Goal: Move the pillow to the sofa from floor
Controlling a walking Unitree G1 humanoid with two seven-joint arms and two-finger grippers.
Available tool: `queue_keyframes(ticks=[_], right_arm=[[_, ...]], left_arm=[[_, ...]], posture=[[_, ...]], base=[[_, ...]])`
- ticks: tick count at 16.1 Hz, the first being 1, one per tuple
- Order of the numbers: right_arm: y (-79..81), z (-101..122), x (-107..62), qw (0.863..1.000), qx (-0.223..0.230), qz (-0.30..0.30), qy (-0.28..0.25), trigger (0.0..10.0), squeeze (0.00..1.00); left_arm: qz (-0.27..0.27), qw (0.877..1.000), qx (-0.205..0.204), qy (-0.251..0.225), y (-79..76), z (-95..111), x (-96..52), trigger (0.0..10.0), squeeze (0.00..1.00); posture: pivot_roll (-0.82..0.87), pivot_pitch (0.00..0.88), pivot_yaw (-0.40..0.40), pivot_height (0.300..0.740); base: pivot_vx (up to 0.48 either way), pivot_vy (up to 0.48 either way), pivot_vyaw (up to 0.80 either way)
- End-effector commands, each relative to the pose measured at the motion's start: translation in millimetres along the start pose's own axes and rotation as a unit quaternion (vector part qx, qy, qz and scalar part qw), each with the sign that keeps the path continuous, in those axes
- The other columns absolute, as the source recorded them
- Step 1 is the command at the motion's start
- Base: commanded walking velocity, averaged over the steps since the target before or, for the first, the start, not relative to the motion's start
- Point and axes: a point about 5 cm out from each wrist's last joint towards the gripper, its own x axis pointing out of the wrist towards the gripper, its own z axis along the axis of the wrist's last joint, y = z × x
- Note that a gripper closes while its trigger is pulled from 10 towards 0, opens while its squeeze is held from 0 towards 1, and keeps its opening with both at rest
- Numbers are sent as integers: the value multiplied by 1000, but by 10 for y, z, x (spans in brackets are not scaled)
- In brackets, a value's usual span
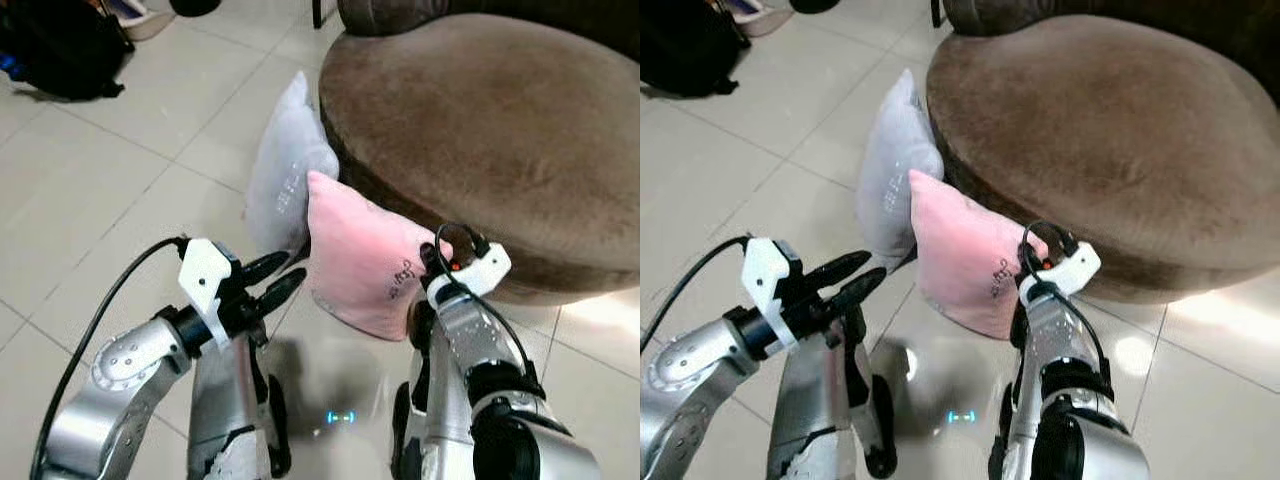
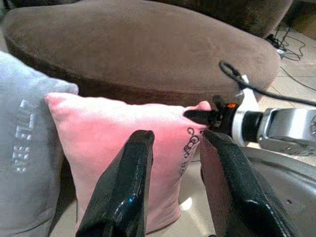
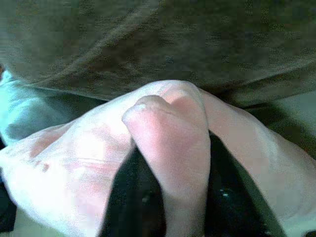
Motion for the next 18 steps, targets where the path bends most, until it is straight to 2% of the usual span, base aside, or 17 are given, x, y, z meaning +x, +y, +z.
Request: queue_keyframes(ticks=[1, 3, 4, 5, 6, 7, 8, 9, 10, 11, 13, 14, 15, 16, 17, 18], right_arm=[[56, -45, -8, 1000, 5, 16, 15, 0, 0], [223, 30, -24, 998, 26, 50, 12, 0, 0], [485, 207, -133, 994, 74, 84, -9, 0, 0], [559, 265, -171, 992, 85, 92, -18, 0, 0], [756, 424, -262, 987, 106, 118, -40, 0, 0], [1111, 730, -441, 974, 132, 165, -84, 0, 0], [1308, 897, -545, 966, 131, 194, -108, 0, 0], [1499, 1063, -665, 958, 124, 223, -132, 0, 0], [1598, 1164, -726, 953, 116, 237, -149, 0, 0], [1732, 1331, -810, 947, 88, 254, -179, 0, 0], [1776, 1409, -940, 943, -61, 243, -220, 0, 0], [1772, 1416, -969, 939, -89, 238, -230, 0, 0], [1776, 1442, -1062, 934, -121, 234, -240, 980, 0], [1740, 1444, -1101, 933, -146, 222, -244, 10000, 0], [1706, 1426, -1120, 928, -190, 211, -242, 10000, 0], [1602, 1326, -1143, 931, -198, 199, -233, 10000, 0]], left_arm=[[10, 1000, 8, 6, 36, -37, -24, 10000, 0], [31, 999, 6, 6, 107, -79, -44, 10000, 0], [54, 999, 1, 6, 179, -149, -77, 10000, 0], [59, 998, -1, 5, 173, -179, -65, 10000, 0], [64, 998, -6, 0, 146, -232, -23, 10000, 0], [75, 997, -16, -17, 44, -296, -21, 10000, 0], [73, 997, -17, -30, -50, -284, -63, 10000, 0], [65, 997, -16, -42, -116, -246, -110, 10000, 0], [58, 997, -14, -49, -147, -208, -130, 10000, 0], [45, 997, -8, -60, -174, -118, -113, 10000, 0], [43, 997, -1, -70, -124, -13, -58, 10000, 0], [41, 997, -1, -70, -115, -4, -49, 10000, 0], [47, 997, -5, -68, -80, 15, -21, 10000, 0], [75, 995, 5, -64, -17, 52, 34, 10000, 0], [90, 994, 6, -58, 9, 99, 78, 10000, 0], [118, 992, 5, -45, 51, 118, 103, 10000, 0]], posture=[[103, 196, 35, 466], [88, 184, 24, 466], [72, 166, 19, 466], [69, 163, 20, 466], [58, 155, 21, 466], [40, 152, 23, 466], [34, 147, 31, 466], [30, 144, 39, 466], [28, 141, 42, 466], [23, 137, 49, 466], [11, 111, 70, 466], [11, 111, 70, 466], [1, 92, 81, 466], [2, 91, 86, 466], [3, 97, 74, 466], [7, 69, 41, 471]], base=[[0, 0, 0], [0, 0, 0], [0, 0, 0], [0, 0, 0], [0, 0, 0], [0, 0, 0], [0, 0, 0], [0, 0, 0], [0, 0, 0], [0, 0, 0], [0, 0, 0], [0, 0, 0], [0, 0, 0], [0, 0, 0], [0, 0, 0], [0, 0, 0]])
